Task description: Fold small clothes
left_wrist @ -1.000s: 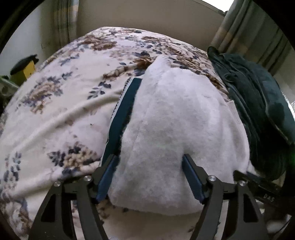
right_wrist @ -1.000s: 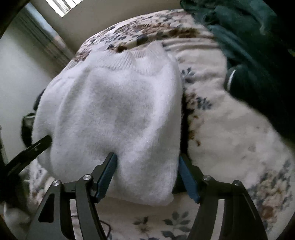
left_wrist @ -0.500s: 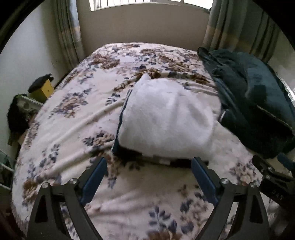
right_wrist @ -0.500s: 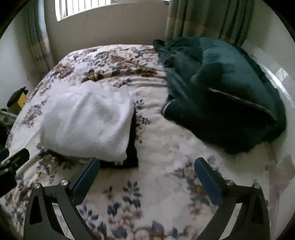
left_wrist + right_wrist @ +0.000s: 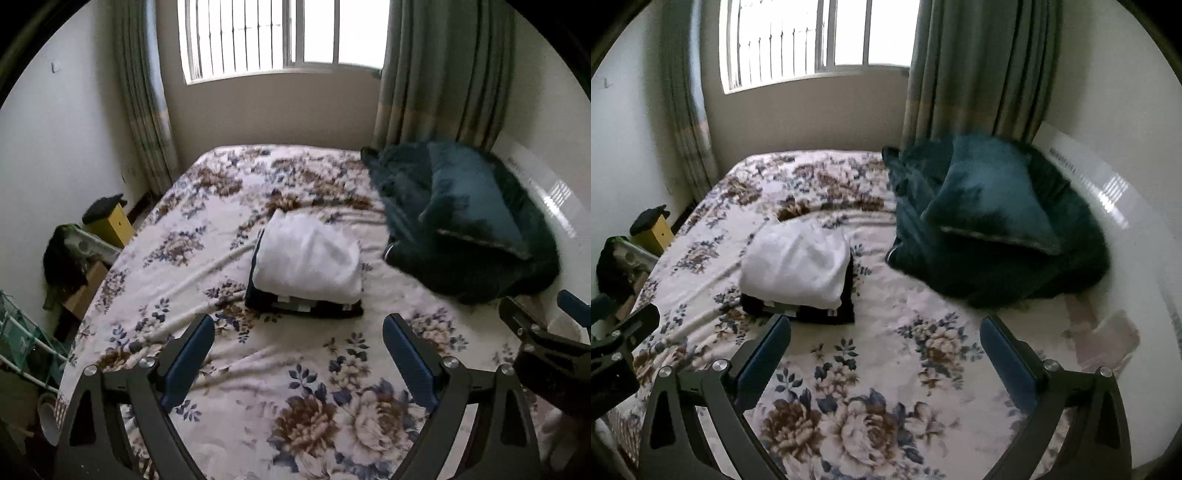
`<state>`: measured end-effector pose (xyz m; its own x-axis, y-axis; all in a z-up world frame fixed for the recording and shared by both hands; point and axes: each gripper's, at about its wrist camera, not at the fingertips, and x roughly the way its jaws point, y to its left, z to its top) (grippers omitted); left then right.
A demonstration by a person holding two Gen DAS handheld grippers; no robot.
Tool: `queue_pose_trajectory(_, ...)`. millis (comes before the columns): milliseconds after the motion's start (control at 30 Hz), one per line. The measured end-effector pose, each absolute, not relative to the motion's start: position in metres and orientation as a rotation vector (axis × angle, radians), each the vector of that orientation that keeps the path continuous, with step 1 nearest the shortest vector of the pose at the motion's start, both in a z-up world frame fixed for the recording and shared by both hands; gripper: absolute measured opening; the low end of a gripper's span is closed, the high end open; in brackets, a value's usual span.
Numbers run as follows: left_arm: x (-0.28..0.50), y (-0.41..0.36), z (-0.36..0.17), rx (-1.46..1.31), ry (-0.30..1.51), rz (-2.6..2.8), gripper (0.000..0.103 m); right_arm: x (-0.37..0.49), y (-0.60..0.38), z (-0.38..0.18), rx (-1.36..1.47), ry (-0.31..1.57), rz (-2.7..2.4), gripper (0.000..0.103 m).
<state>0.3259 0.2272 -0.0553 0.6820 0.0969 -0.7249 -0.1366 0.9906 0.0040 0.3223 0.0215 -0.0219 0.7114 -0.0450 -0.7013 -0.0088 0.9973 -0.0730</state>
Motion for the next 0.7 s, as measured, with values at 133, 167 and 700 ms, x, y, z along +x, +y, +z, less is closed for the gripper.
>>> queue_pose_trajectory(133,0.281,0.214,-0.018,-0.057,0.769,0.118,0.093,0.273,0.006,0.023,-0.057,0.734,-0.008,0.103)
queue_pose_trajectory(167,0.272,0.212,-0.011,-0.061,0.766,0.107,0.093,0.261,0.003,0.033,-0.056,0.723,-0.004,0.103)
queue_pose_trajectory(700,0.176,0.191,0.038,-0.075,0.709,0.113,0.093,0.133,-0.028,0.117,-0.046,0.644,0.055,0.103)
